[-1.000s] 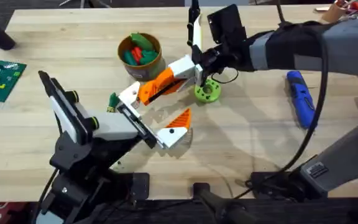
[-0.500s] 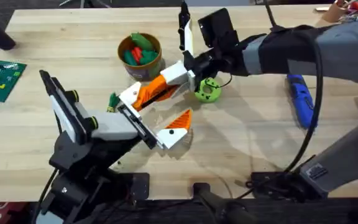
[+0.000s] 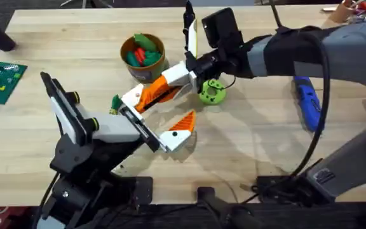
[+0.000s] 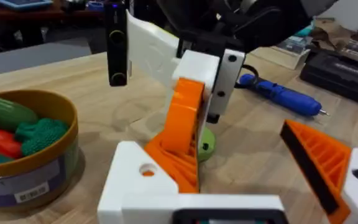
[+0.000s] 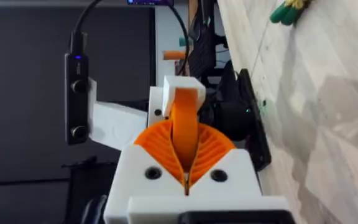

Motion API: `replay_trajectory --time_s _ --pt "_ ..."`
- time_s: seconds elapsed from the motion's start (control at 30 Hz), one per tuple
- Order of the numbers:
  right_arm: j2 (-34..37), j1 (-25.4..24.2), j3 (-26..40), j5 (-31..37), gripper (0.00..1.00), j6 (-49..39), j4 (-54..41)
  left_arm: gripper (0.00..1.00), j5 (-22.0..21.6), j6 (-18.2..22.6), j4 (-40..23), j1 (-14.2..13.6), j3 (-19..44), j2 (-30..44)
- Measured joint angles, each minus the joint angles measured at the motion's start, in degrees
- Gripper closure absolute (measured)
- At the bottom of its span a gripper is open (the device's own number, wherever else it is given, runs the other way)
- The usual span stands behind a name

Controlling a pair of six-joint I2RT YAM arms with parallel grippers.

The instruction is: Pick up the gripper from the table and insert it into the empty holder that is missing its gripper. Then pick up a screw, insert it into the mounting hole, and use the screwdriver to tighten it. Finally, clean up the table by picking up the vegetable and placing it into the bucket.

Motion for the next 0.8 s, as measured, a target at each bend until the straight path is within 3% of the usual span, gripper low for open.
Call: replay_trajectory --time_s 0.2,0.53,0.8 --pt "0.0 0.51 -0.07 2.44 0.983 3.23 5.57 0.016 -0.94 -0.15 0.02 0.43 0.0 0.01" --pt "0.0 0.78 -0.07 3.65 0.982 5.45 6.61 0.016 -1.83 -0.19 -0.01 0.51 0.0 -0.01" --pt "0.0 -0.54 -0.11 2.91 0.983 6.52 6.51 0.016 1.34 0.02 0.19 0.2 0.0 -0.02"
